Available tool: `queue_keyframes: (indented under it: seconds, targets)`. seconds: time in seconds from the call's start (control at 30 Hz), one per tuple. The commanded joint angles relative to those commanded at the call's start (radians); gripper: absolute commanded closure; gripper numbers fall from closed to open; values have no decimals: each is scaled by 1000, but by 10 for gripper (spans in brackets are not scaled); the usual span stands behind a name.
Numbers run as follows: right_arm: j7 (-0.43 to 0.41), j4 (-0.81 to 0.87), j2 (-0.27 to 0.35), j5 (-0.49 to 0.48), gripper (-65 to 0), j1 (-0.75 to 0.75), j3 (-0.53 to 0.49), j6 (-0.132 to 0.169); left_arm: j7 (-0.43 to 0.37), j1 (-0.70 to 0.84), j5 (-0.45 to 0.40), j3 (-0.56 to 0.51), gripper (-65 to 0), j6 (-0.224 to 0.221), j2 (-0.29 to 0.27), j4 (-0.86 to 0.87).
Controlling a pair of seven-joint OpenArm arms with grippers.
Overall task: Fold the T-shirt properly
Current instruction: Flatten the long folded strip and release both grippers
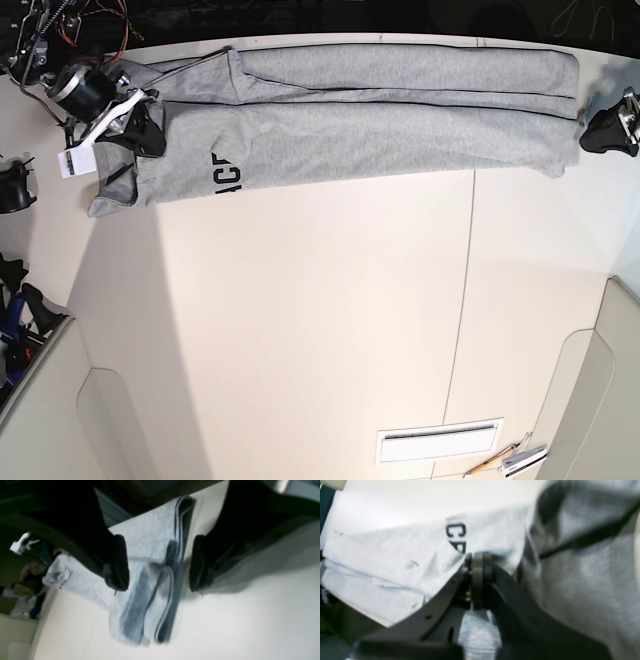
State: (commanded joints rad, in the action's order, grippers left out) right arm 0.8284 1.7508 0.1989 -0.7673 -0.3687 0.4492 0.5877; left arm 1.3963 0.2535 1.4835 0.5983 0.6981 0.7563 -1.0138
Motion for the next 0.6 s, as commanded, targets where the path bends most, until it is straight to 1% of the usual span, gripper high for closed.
queue_keyframes:
  seconds: [0.07,0.17,0.27,0.33,0.4,0.53,0.57,0.6]
  targets:
    - [-3,-40,0,-4,0,0,0,0,0,16,0,-2,-421,0,-23,0]
    - [-2,-53,0,-24,0,0,0,0,0,58,0,-6,-421,0,-36,0]
    - [-2,-53,0,-46,0,9,0,0,0,64,0,-22,-421,0,-51,0]
    - [-1,-53,0,-48,0,19,0,0,0,66,0,-51,-421,0,-59,-1]
    - [2,-53,0,-49,0,25,0,0,0,65,0,-105,-421,0,-61,-6]
    - [2,-53,0,-49,0,25,0,0,0,65,0,-185,-412,0,-61,-81]
    - [2,-53,0,-50,0,25,0,0,0,65,0,-186,-353,0,-61,-101]
    - [2,-53,0,-53,0,25,0,0,0,65,0,-184,-253,0,-60,-120]
